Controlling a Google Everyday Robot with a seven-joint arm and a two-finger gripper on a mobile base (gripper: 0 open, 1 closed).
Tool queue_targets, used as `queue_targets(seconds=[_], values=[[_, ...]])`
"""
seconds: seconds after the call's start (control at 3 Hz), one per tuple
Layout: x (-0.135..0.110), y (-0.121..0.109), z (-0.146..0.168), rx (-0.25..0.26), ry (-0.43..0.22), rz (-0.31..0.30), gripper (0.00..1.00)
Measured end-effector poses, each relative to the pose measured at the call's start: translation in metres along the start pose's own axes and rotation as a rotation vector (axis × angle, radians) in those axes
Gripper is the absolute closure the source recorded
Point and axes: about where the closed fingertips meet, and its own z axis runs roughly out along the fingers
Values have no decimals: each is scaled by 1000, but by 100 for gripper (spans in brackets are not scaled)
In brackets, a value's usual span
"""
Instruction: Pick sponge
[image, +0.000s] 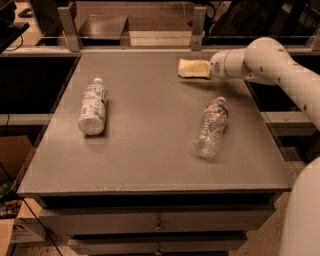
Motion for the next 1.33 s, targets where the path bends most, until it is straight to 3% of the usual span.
queue_targets(seconds=[0.33,0.67,1.0,1.33], values=[[10,-6,10,-4,17,18,18],[7,-6,9,10,19,-11,41],[-8,-1,-2,30,-3,-65,64],[-40,12,-29,34,-65,-132,88]])
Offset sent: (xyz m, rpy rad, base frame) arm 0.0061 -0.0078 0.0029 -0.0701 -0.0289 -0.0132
